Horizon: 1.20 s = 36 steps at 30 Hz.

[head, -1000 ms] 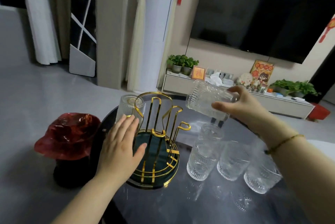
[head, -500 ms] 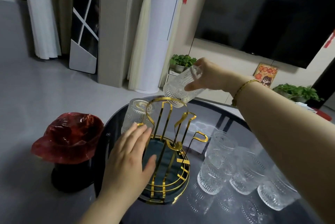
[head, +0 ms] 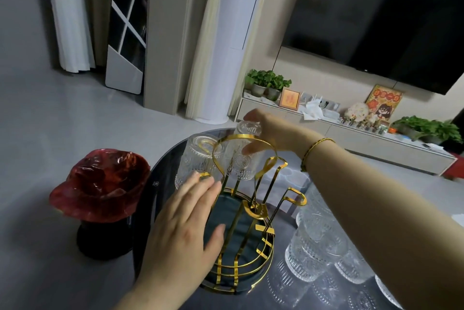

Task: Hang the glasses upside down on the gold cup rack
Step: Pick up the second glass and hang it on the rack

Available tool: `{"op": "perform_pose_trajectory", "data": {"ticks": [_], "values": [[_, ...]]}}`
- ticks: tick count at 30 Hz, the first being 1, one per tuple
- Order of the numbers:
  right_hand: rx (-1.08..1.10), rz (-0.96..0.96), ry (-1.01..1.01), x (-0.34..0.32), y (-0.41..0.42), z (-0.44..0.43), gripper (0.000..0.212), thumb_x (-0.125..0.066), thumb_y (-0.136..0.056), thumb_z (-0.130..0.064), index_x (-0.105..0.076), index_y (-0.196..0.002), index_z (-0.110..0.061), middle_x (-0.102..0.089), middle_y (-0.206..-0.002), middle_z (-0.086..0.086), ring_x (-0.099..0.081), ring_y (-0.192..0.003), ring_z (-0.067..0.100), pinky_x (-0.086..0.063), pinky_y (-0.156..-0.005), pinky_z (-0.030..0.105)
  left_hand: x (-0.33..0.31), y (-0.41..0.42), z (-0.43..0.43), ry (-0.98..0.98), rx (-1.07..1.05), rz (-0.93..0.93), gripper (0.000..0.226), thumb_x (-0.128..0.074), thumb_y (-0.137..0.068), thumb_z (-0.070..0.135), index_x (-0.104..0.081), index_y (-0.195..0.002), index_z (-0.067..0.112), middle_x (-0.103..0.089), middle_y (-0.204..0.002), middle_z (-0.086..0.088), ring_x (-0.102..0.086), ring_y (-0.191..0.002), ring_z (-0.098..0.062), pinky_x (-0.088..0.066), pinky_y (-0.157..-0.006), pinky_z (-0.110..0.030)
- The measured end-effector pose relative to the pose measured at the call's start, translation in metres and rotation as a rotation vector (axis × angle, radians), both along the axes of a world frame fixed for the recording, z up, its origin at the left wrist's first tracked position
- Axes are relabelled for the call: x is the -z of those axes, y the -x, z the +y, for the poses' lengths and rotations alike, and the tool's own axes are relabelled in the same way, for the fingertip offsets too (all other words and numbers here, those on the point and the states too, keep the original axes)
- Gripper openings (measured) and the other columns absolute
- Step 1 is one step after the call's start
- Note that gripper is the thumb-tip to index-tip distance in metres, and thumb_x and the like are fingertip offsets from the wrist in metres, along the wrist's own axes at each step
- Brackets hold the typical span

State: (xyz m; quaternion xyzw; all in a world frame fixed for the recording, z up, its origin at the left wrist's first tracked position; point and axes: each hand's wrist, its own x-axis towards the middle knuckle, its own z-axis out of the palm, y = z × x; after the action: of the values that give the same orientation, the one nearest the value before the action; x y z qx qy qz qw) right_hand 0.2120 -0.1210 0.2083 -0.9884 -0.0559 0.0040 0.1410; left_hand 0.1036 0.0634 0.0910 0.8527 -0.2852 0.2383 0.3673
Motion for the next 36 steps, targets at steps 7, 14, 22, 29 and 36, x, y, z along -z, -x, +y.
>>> {"op": "perform_pose_trajectory", "data": {"ticks": [7, 14, 22, 29, 36], "values": [[-0.035, 0.042, -0.006, 0.013, -0.002, -0.001, 0.075, -0.073, -0.065, -0.019, -0.034, -0.127, -0.009, -0.044, -0.132, 0.014, -0.044, -0.116, 0.028, -0.036, -0.087, 0.028, -0.002, 0.0, -0.002, -0.008, 0.017, 0.028, 0.053, -0.039, -0.075, 0.033, -0.049, -0.12, 0.006, -0.056, -0.124, -0.011, -0.029, -0.123, -0.017, 0.001, -0.107, -0.016], [-0.048, 0.079, -0.059, 0.024, -0.006, -0.001, 0.072, -0.073, -0.066, -0.019, -0.036, -0.128, -0.014, -0.047, -0.129, 0.012, -0.045, -0.115, 0.026, -0.037, -0.088, 0.027, 0.001, -0.002, -0.004, 0.014, -0.002, -0.007, 0.053, -0.04, -0.075, 0.033, -0.049, -0.121, 0.007, -0.054, -0.125, -0.01, -0.028, -0.124, -0.016, -0.009, -0.107, -0.021], [-0.082, 0.053, -0.114, 0.033, -0.01, -0.003, 0.074, -0.075, -0.063, -0.02, -0.037, -0.126, -0.015, -0.047, -0.129, 0.01, -0.044, -0.116, 0.024, -0.036, -0.088, 0.026, 0.001, -0.001, -0.005, 0.009, -0.013, -0.018, 0.053, -0.04, -0.075, 0.032, -0.049, -0.12, 0.006, -0.055, -0.123, -0.012, -0.029, -0.123, -0.017, -0.01, -0.103, -0.031], [-0.086, 0.053, -0.127, 0.034, -0.012, -0.005, 0.073, -0.073, -0.064, -0.019, -0.036, -0.127, -0.015, -0.045, -0.131, 0.011, -0.043, -0.116, 0.026, -0.036, -0.088, 0.028, 0.001, -0.001, -0.005, 0.011, -0.016, -0.026, 0.053, -0.04, -0.075, 0.033, -0.049, -0.12, 0.006, -0.055, -0.124, -0.012, -0.028, -0.124, -0.017, -0.01, -0.103, -0.029], [-0.04, 0.049, -0.197, 0.031, -0.005, -0.007, 0.082, -0.073, -0.065, -0.017, -0.026, -0.132, -0.014, -0.035, -0.141, 0.012, -0.035, -0.126, 0.028, -0.032, -0.103, 0.037, 0.002, -0.002, -0.004, 0.001, -0.036, -0.042, 0.053, -0.04, -0.075, 0.033, -0.048, -0.121, 0.007, -0.054, -0.124, -0.011, -0.028, -0.123, -0.017, -0.009, -0.102, -0.028]]}}
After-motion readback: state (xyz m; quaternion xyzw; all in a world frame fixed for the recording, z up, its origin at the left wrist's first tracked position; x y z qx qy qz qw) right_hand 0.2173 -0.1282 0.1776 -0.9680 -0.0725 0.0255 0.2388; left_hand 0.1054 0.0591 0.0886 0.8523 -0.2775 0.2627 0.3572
